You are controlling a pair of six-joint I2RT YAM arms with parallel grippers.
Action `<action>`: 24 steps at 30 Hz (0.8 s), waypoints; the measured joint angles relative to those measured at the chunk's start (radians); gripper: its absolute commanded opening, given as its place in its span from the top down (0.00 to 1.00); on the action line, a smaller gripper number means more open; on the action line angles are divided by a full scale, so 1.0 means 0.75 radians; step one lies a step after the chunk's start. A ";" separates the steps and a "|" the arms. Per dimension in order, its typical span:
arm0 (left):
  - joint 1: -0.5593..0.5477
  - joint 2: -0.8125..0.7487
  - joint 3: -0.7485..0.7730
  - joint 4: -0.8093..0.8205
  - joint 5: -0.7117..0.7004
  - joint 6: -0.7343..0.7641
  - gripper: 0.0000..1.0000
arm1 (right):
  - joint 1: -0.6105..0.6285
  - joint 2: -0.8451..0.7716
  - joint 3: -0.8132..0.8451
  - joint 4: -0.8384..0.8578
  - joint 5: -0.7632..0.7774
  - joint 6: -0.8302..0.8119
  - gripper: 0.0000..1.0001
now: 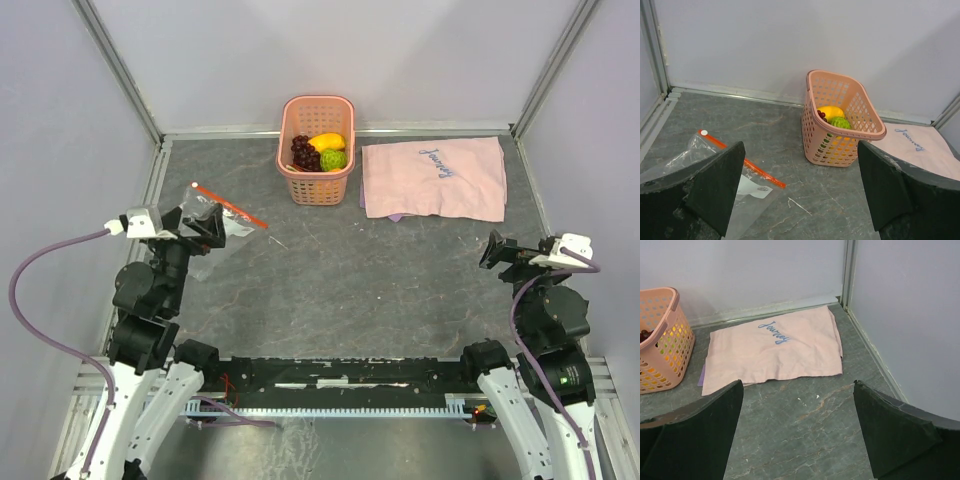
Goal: Place the food in the zip-top bag and seal the zipper
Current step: Move the bin to the center of the board.
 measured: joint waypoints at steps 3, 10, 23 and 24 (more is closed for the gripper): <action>0.000 0.020 0.000 0.000 0.022 0.000 0.01 | -0.001 -0.003 0.000 0.003 -0.004 0.000 0.01; 0.000 0.086 0.019 -0.007 0.050 -0.001 0.01 | -0.001 -0.019 -0.003 0.009 -0.007 -0.001 0.01; 0.000 0.330 0.182 -0.090 0.150 -0.002 0.00 | -0.001 -0.041 -0.026 0.019 -0.009 -0.001 0.01; 0.000 0.372 0.215 -0.093 0.170 -0.003 0.00 | -0.001 -0.042 -0.027 0.018 -0.009 -0.001 0.01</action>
